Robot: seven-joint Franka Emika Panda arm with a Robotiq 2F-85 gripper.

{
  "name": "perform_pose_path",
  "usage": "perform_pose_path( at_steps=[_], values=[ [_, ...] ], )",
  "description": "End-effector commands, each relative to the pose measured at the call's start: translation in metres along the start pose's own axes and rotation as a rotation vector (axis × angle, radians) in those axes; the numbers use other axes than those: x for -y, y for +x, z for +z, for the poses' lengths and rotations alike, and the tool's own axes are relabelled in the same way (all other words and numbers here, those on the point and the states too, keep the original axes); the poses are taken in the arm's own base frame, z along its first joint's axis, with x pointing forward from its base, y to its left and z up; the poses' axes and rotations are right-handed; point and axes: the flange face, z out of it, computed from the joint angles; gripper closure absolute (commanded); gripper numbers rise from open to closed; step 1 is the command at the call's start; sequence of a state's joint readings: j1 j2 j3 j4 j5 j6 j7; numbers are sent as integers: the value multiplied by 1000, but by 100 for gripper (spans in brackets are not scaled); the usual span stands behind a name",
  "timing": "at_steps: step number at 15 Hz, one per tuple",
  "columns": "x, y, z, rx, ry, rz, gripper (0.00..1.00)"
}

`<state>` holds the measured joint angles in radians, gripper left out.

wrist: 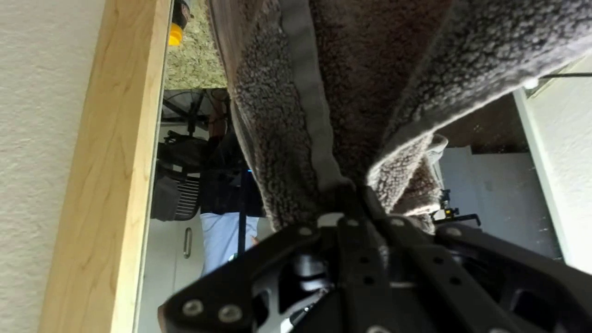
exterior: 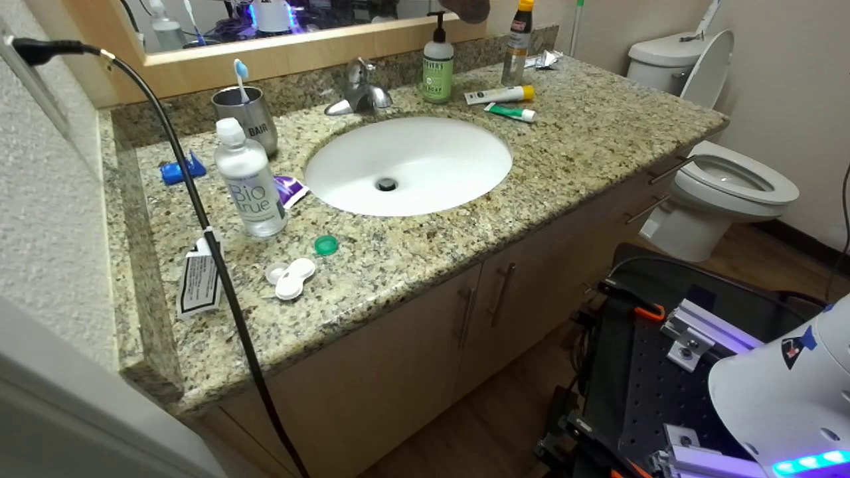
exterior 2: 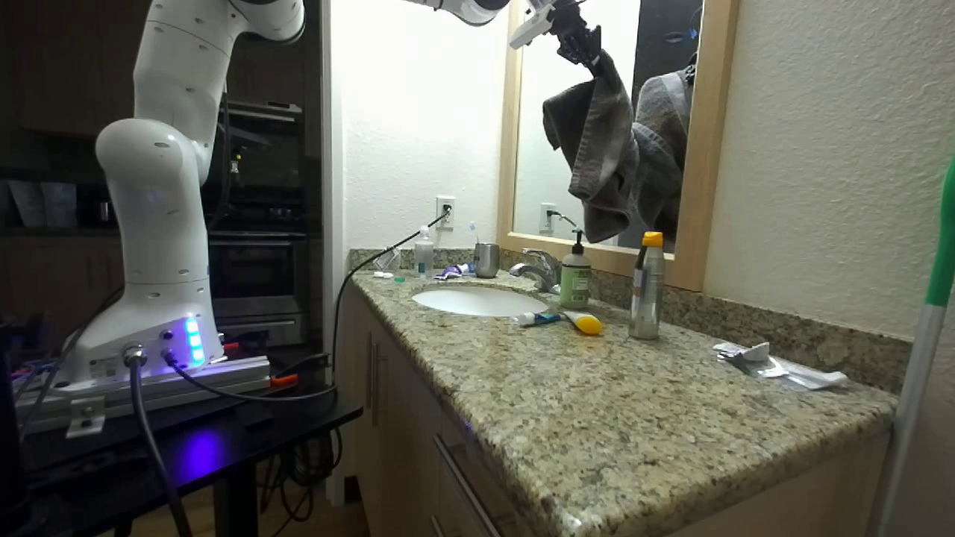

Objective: Put the towel on the right side of the sink

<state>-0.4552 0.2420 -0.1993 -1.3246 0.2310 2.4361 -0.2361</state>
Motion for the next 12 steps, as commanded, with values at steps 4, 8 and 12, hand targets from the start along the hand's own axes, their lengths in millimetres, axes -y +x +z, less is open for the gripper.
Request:
perform_pose_path(
  at_steps=[4, 8, 12],
  values=[
    [-14, 1, 23, 50, -251, 180, 99],
    [-23, -8, 59, 188, -380, 303, 99],
    [-68, -12, 48, 205, -249, 505, 99]
  ],
)
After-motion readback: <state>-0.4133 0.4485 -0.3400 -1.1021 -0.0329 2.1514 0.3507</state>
